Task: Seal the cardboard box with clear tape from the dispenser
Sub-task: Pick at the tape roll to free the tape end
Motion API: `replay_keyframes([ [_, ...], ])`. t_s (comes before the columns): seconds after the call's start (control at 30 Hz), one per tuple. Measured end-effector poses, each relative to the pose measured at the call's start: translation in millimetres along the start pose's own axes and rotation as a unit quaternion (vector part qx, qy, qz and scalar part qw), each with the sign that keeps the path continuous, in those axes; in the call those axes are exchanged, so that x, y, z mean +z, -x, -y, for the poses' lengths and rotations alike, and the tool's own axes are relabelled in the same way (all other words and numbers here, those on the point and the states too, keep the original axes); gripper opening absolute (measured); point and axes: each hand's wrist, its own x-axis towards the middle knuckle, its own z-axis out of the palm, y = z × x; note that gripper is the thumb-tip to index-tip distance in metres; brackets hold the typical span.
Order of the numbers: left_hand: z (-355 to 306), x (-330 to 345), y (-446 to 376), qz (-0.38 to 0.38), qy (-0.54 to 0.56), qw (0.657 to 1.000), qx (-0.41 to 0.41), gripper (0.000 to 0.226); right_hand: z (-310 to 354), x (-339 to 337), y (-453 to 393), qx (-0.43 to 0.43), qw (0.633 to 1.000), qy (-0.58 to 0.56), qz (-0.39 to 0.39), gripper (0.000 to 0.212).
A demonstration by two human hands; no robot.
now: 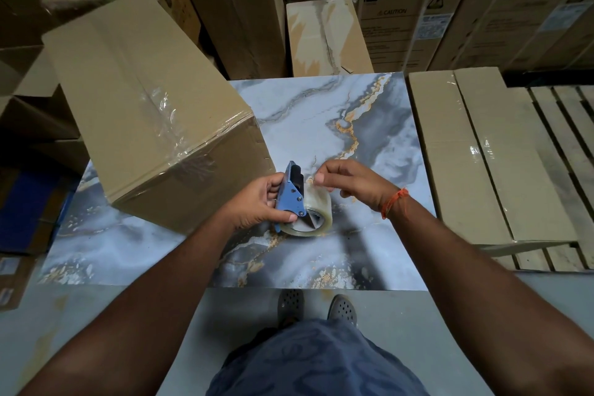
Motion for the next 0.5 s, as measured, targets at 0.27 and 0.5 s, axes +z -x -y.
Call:
replay_keyframes([
  [0.27,18,10,-2,-0.065,-0.060,0.995,0.038,0.067,-6,19,4,-0.008,0.968,0.199,-0.152,0.013],
  [0.5,26,15,-5,-0.083,-0.141,0.984,0.072,0.069,-20,24,10,0.056,0.970,0.070,-0.225,0.007],
])
